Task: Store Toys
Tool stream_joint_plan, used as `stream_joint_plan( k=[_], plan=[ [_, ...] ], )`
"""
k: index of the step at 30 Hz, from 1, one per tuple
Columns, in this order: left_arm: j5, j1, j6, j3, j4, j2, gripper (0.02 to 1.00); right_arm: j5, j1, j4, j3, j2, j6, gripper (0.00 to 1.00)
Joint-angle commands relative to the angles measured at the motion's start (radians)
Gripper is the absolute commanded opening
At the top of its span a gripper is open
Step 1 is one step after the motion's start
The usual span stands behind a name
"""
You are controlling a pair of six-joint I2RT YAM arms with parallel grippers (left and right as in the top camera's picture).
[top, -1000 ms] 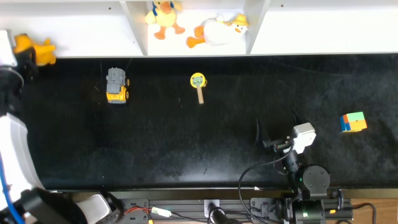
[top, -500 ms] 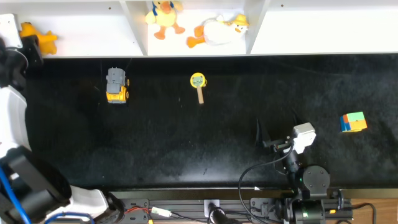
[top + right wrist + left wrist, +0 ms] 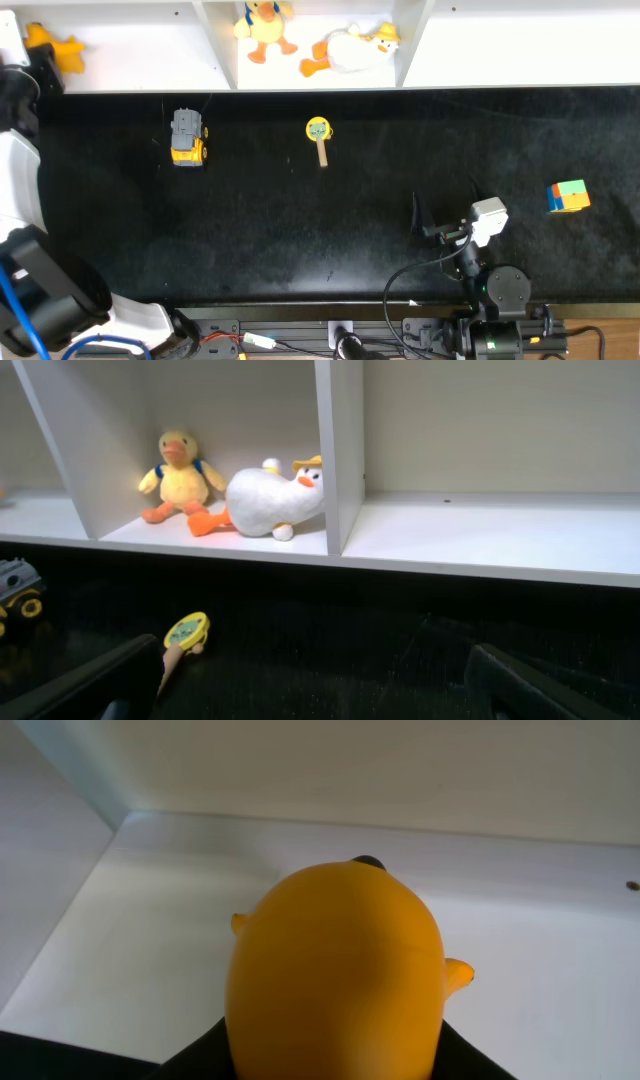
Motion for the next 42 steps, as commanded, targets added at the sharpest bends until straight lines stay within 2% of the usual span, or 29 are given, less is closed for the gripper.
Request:
stream_joint_plan(
  k=[1, 16, 19, 21, 24, 25, 29, 35, 38, 42],
  plan=[
    [0.007, -0.018, -0.004, 0.038, 0.008, 0.009, 0.356, 0.0, 0.007, 0.006, -0.014, -0.008, 0.003, 0.996],
    [0.006, -0.032, -0.004, 0.043, 0.006, 0.071, 0.354, 0.0, 0.007, 0.006, -0.014, -0.008, 0.003, 0.996],
    [-0.001, -0.032, -0.004, 0.043, 0.005, 0.073, 0.408, 0.0, 0.007, 0.006, -0.014, -0.008, 0.003, 0.993],
    [-0.001, -0.032, -0.004, 0.043, 0.005, 0.073, 0.494, 0.0, 0.007, 0.006, -0.014, -0.008, 0.003, 0.993],
    [-0.001, -0.032, -0.004, 0.043, 0.006, 0.073, 0.711, 0.0, 0.007, 0.006, -0.014, -0.008, 0.003, 0.993],
    [-0.001, -0.032, -0.004, 0.043, 0.006, 0.073, 0.744, 0.0, 0.007, 0.006, -0.014, -0.008, 0.003, 0.996],
    [-0.001, -0.032, -0.004, 0.043, 0.009, 0.073, 0.829, 0.0, 0.007, 0.006, -0.014, -0.008, 0.003, 0.996],
    [-0.001, -0.032, -0.004, 0.043, 0.01, 0.073, 0.895, 0.0, 0.007, 0.006, -0.014, -0.008, 0.003, 0.996],
    [-0.001, -0.032, -0.005, 0.043, 0.01, 0.073, 0.998, 0.0, 0.007, 0.006, -0.014, -0.008, 0.003, 0.996],
    [0.005, -0.032, -0.009, 0.043, 0.008, 0.063, 0.998, 0.0, 0.007, 0.006, -0.014, -0.008, 0.003, 0.996]
  ],
)
